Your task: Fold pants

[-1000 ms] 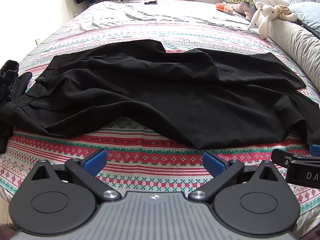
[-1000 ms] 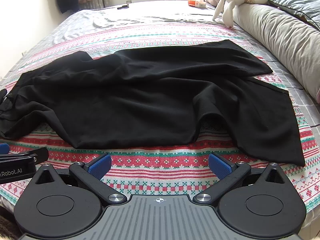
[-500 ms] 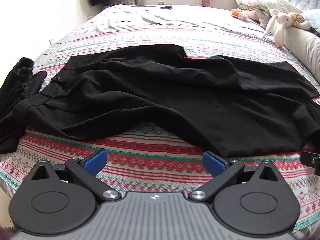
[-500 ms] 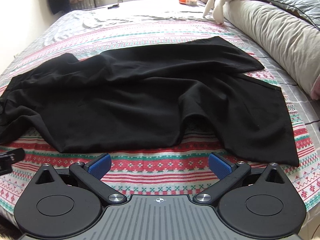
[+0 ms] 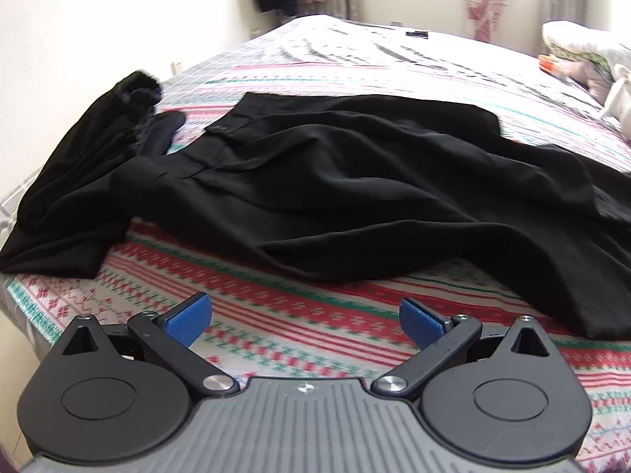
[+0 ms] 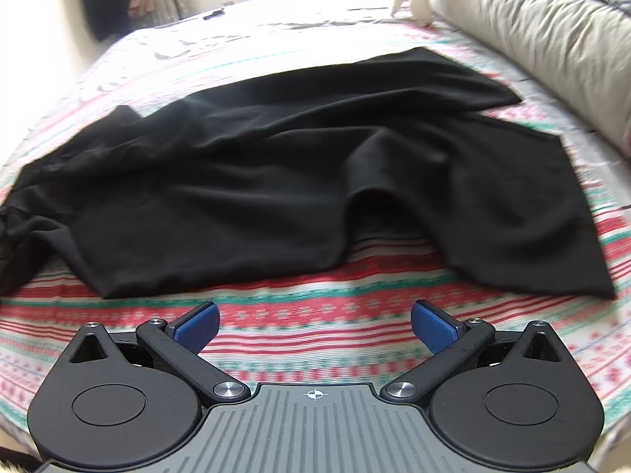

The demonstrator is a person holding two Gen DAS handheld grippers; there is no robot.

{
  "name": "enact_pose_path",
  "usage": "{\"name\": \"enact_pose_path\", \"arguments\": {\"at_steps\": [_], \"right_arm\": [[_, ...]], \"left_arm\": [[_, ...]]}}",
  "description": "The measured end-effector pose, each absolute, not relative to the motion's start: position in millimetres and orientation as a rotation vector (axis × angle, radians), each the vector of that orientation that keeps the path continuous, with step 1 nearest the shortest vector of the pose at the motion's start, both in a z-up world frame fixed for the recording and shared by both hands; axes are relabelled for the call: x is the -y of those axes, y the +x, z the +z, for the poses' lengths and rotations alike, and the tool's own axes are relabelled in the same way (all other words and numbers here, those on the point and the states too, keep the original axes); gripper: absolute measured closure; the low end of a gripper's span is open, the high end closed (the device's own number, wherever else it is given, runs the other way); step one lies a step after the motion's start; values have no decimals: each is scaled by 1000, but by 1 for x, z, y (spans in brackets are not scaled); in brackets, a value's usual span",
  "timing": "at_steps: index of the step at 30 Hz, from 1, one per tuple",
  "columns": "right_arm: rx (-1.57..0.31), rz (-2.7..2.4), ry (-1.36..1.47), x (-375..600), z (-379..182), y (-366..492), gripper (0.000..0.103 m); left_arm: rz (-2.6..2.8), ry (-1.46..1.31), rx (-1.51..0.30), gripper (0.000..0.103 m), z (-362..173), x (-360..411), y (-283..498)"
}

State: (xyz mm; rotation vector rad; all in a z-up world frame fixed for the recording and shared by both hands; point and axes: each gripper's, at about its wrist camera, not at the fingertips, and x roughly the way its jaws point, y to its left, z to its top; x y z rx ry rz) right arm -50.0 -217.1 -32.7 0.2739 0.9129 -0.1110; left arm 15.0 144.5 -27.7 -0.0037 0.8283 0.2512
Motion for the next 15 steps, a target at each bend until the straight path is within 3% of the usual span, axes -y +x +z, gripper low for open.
{"name": "enact_pose_path", "arguments": {"at_steps": [5, 15], "right_arm": [[-921, -82, 329, 200, -42, -36, 0], [-814, -87, 332, 168, -46, -12, 3]], "left_arm": [[333, -205, -858, 0, -32, -195, 22], [321, -491, -699, 3, -31, -248, 26]]}}
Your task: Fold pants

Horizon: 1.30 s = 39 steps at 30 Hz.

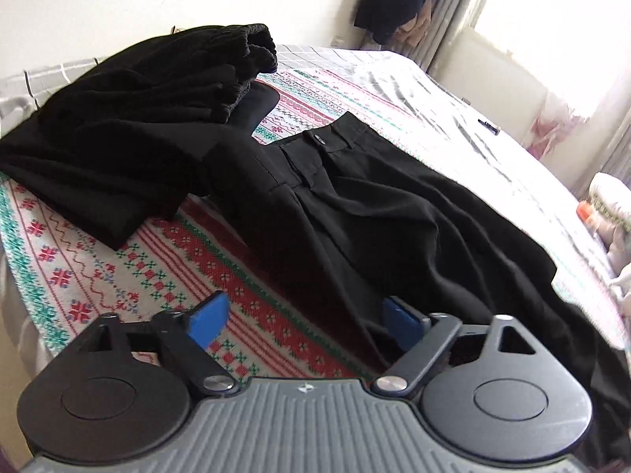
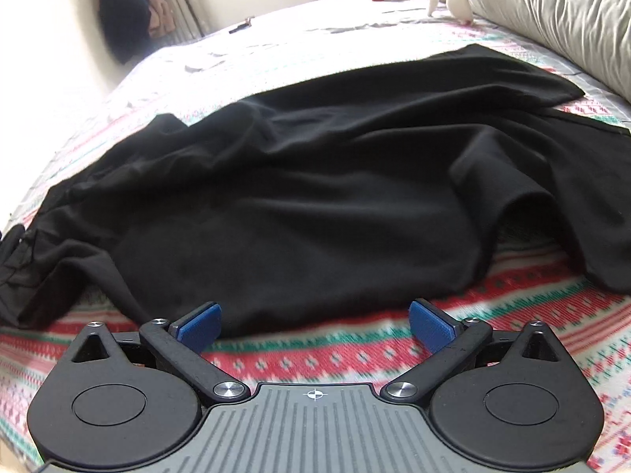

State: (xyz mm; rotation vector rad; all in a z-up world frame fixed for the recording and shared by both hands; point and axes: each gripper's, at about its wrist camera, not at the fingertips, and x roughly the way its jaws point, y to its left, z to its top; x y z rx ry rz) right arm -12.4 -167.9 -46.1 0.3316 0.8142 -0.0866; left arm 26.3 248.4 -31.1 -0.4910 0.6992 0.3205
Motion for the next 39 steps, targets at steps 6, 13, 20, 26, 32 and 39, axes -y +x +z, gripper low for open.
{"name": "enact_pose_path", "arguments": {"at_steps": [6, 13, 20, 26, 32, 39], "right_arm": [[-763, -183, 289, 163, -46, -8, 31], [-739, -185, 183, 164, -46, -5, 94], [-744, -195, 135, 174, -24, -22, 98], [-816, -161, 144, 180, -15, -40, 100], [-864, -151, 68, 172, -23, -54, 103], [-915, -161, 137, 189, -34, -54, 90]], "left_arm": [[322, -550, -656, 24, -33, -262, 37], [367, -494, -668, 78, -35, -270, 40], [433, -451, -649, 78, -20, -284, 22], [452, -468, -681, 78, -15, -298, 1], [520, -407, -745, 78, -24, -300, -14], [504, -397, -797, 72, -27, -296, -20]]}}
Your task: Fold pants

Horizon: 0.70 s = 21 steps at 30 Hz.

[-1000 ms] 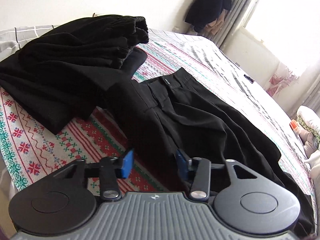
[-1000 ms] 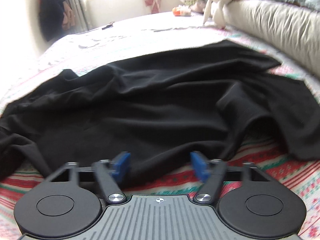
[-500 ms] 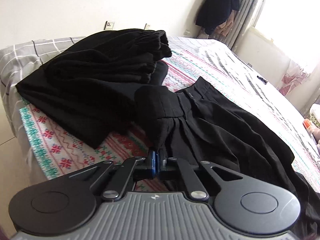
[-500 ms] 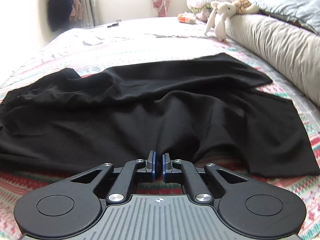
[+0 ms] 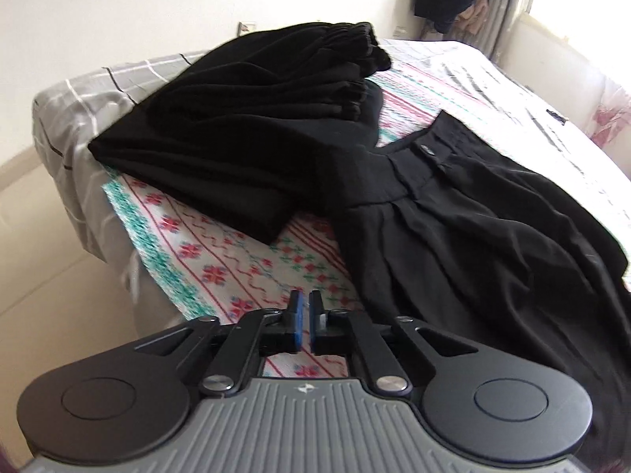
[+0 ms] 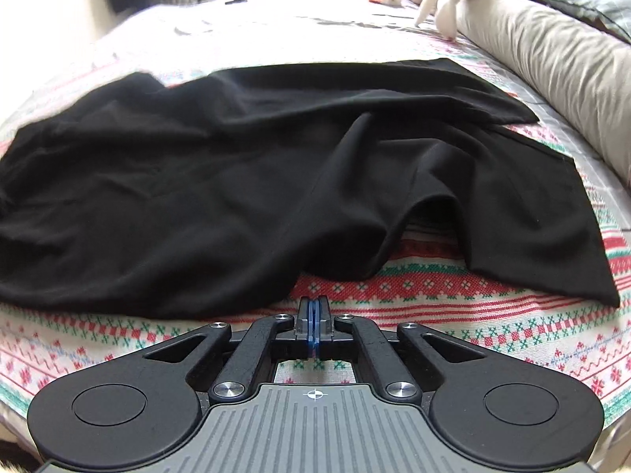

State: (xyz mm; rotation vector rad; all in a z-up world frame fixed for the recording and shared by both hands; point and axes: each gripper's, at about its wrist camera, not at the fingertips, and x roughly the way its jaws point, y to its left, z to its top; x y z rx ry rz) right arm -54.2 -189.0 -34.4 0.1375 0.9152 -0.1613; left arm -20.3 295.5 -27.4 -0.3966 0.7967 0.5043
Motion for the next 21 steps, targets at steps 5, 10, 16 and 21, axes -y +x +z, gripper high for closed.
{"name": "enact_pose_path", "arguments": {"at_steps": [5, 10, 16, 21], "right_arm": [[-870, -184, 183, 205, -23, -60, 49], [-849, -220, 209, 224, -15, -65, 41], [-849, -297, 251, 259, -18, -73, 36], [-853, -373, 297, 294, -23, -86, 33]], "left_arm": [[363, -328, -770, 49, -14, -261, -26], [195, -255, -763, 29, -7, -216, -25], [-1, -173, -782, 13, -10, -156, -18], [-166, -92, -800, 9, -19, -104, -19]]}}
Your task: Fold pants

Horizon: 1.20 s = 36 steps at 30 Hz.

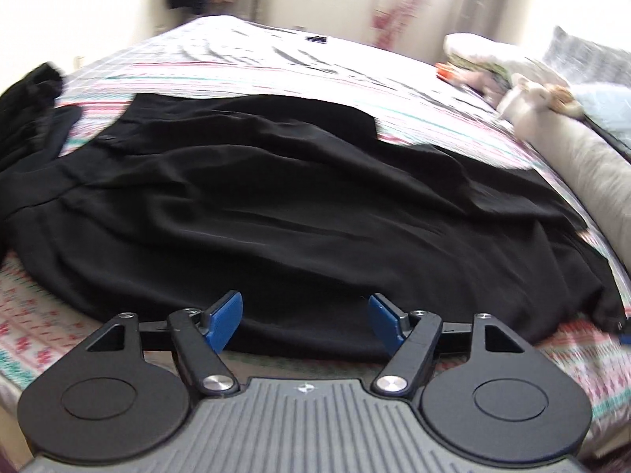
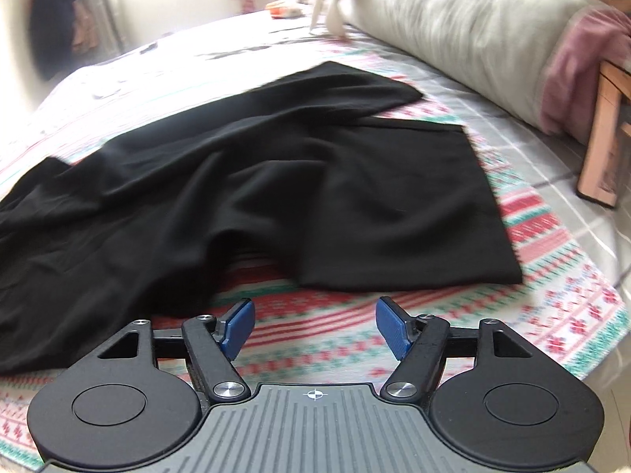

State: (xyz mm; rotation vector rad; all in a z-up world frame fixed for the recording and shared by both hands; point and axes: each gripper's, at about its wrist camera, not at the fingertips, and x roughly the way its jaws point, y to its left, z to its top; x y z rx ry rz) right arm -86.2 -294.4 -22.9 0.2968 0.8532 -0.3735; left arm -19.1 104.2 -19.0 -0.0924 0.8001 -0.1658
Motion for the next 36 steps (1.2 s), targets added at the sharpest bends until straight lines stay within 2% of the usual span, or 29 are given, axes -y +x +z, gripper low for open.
{"name": "enact_pose_path", "arguments": {"at_steps": [6, 16, 17, 19, 20, 23, 30, 36], "right_arm": [[-869, -480, 343, 341, -28, -102, 32], [-879, -603, 353, 394, -36, -100, 33], [-879, -591, 359, 396, -39, -97, 35], [-856, -568, 325, 395, -40, -92, 53], [-849, -553, 300, 394, -39, -90, 75], [-867, -525, 267, 394, -36, -85, 91], [-809, -674, -5, 401, -8, -81, 92], [-830, -691, -21, 422, -5, -66, 92]], "left_arm": [[-390, 42, -777, 2, -28, -44, -24], [-606, 328, -750, 2, -54, 41, -31], [-606, 346, -752, 2, -57, 44, -33], [-601, 382, -756, 3, -63, 50, -30], [-597, 397, -757, 3, -65, 55, -29], [-602, 400, -743, 4, -66, 57, -26], [-631, 432, -725, 9, -64, 59, -26], [-637, 547, -660, 23, -64, 69, -33]]}}
